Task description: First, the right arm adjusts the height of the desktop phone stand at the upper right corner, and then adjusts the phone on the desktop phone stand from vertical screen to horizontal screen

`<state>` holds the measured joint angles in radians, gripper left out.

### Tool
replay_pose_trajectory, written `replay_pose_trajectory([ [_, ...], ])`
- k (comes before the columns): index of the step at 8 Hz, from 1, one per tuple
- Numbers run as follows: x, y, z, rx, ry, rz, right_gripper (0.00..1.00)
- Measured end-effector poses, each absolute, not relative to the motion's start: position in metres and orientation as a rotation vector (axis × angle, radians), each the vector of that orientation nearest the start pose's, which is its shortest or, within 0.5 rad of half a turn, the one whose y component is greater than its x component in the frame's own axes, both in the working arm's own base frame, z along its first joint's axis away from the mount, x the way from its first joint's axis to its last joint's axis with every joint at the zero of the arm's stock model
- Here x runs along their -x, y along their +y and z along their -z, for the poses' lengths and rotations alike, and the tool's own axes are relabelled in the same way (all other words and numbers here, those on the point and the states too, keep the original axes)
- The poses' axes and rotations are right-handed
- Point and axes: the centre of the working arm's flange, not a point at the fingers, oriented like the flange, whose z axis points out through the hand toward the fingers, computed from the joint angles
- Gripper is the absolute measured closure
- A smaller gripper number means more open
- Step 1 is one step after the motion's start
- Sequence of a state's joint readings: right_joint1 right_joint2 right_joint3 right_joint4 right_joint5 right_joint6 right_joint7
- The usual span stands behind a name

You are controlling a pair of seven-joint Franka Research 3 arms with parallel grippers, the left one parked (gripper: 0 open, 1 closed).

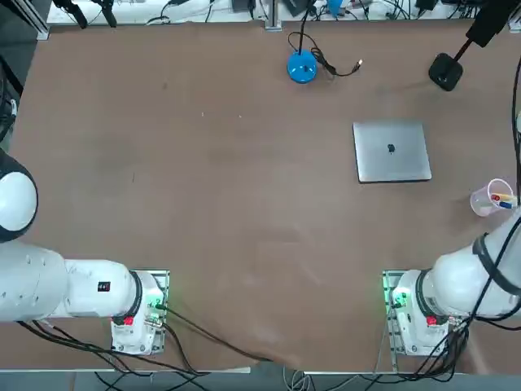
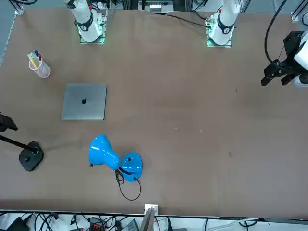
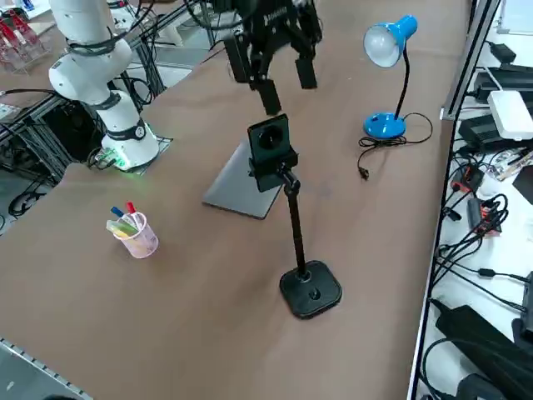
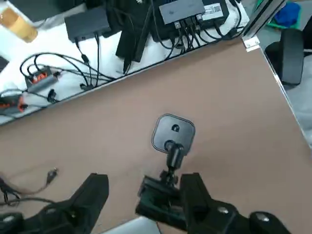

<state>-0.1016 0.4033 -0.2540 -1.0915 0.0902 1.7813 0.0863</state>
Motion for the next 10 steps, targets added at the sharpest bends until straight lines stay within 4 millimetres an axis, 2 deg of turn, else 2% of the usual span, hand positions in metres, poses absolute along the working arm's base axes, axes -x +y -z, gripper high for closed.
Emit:
replay_pose_trajectory([
  [2, -0.671, -0.196, -0.622, 3.072, 0.698, 0.48, 0.18],
  [4, -0.677, -0.207, -0.602, 3.075, 0.73, 0.436, 0.33],
  [10, -0.694, -0.229, -0.53, 3.092, 0.785, 0.275, 0.37],
])
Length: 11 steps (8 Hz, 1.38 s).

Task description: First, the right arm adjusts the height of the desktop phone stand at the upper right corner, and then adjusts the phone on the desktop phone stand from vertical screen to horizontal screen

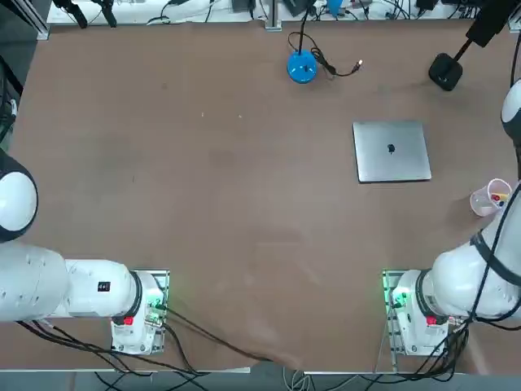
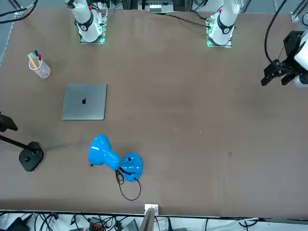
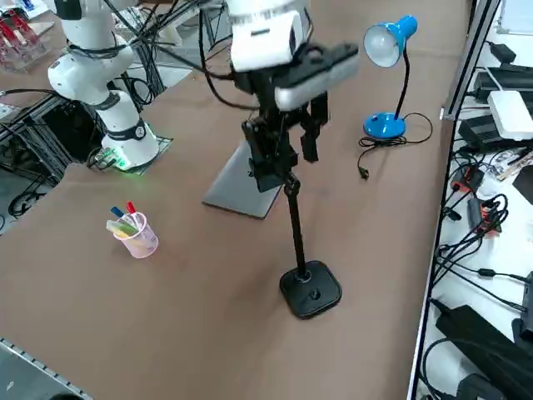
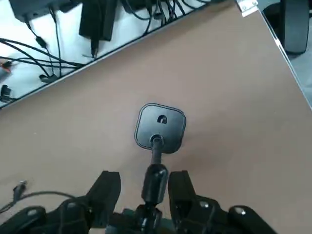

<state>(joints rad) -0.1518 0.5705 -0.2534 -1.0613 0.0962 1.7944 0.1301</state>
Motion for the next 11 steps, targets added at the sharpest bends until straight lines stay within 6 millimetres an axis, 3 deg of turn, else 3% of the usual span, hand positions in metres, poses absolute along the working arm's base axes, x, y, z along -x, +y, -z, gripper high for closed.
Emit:
replay_pose_trajectory([
  [2, -0.6966, -0.232, -0.5161, 3.091, 0.807, 0.244, 0.44],
  [4, -0.6972, -0.232, -0.5136, 3.085, 0.826, 0.238, 0.54],
  [6, -0.697, -0.2326, -0.5134, 3.085, 0.828, 0.237, 0.56],
  [8, -0.6964, -0.2341, -0.5123, 3.084, 0.833, 0.232, 0.7],
  [11, -0.6964, -0.2345, -0.5118, 3.081, 0.843, 0.231, 0.71],
])
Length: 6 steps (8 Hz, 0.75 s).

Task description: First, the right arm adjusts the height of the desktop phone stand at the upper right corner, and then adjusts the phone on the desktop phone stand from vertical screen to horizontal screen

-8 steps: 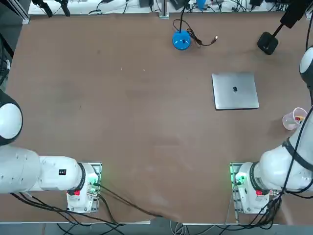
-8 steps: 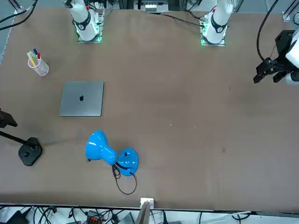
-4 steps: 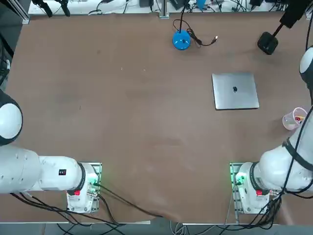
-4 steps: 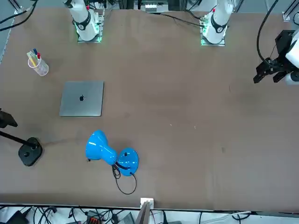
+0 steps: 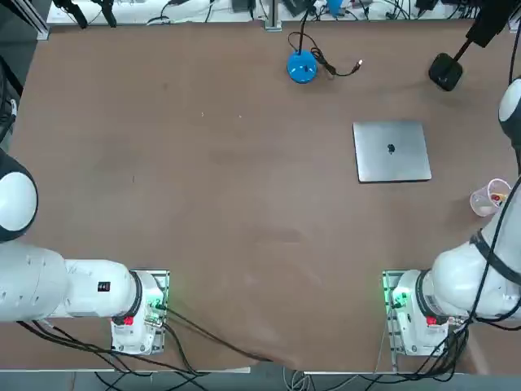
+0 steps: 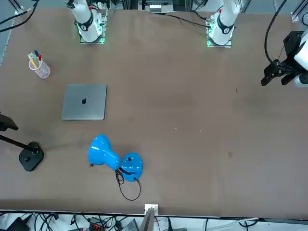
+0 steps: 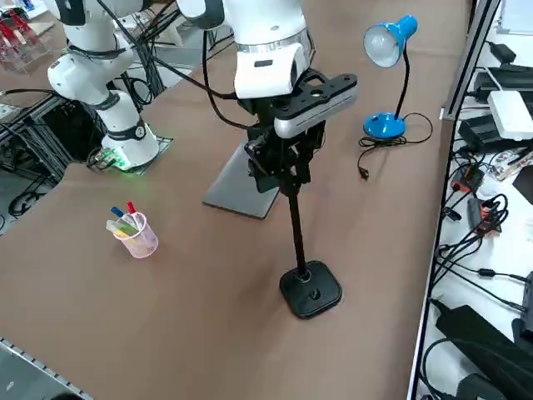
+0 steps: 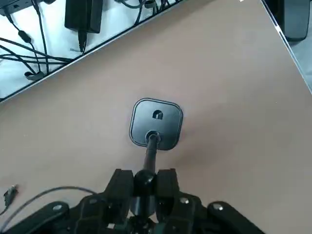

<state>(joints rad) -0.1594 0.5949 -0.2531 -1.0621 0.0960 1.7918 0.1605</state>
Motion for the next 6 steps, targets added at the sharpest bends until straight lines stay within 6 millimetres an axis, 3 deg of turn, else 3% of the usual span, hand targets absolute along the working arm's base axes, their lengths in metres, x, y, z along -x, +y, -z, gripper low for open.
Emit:
replay_pose_trajectory([
  [3, -0.697, -0.235, -0.51, 3.067, 0.886, 0.231, 0.71],
  [6, -0.707, -0.237, -0.476, 3.072, 0.905, 0.191, 0.71],
])
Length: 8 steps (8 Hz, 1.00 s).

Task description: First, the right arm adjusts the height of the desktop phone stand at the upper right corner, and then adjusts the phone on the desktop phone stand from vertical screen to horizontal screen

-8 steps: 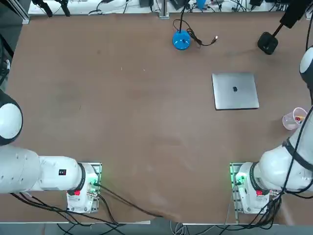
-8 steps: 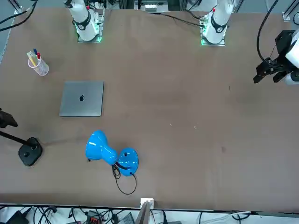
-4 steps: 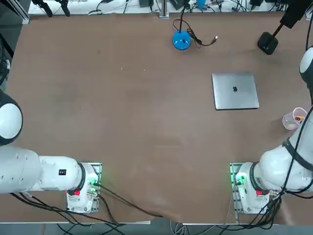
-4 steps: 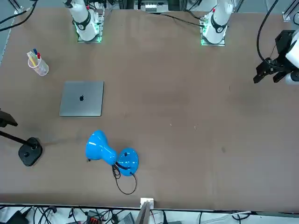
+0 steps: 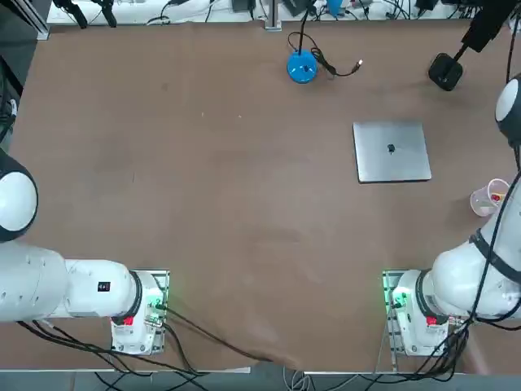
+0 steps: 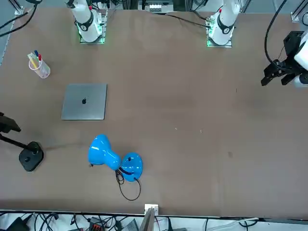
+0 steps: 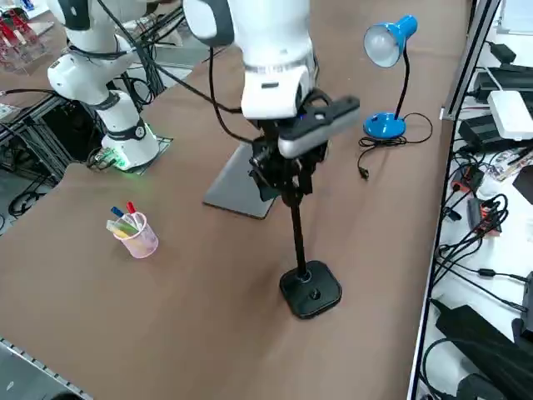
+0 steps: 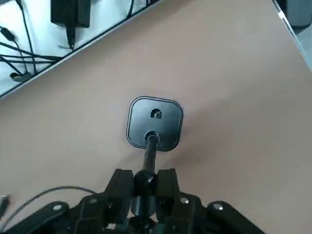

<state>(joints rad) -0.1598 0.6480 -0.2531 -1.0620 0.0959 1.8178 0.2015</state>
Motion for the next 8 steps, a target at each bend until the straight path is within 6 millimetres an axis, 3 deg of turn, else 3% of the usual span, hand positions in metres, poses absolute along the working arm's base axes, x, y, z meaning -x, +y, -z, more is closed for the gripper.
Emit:
replay_pose_trajectory([
  [3, -0.715, -0.239, -0.442, 3.095, 0.925, 0.156, 0.71],
  [8, -0.724, -0.238, -0.404, 3.138, 0.936, 0.12, 0.71],
])
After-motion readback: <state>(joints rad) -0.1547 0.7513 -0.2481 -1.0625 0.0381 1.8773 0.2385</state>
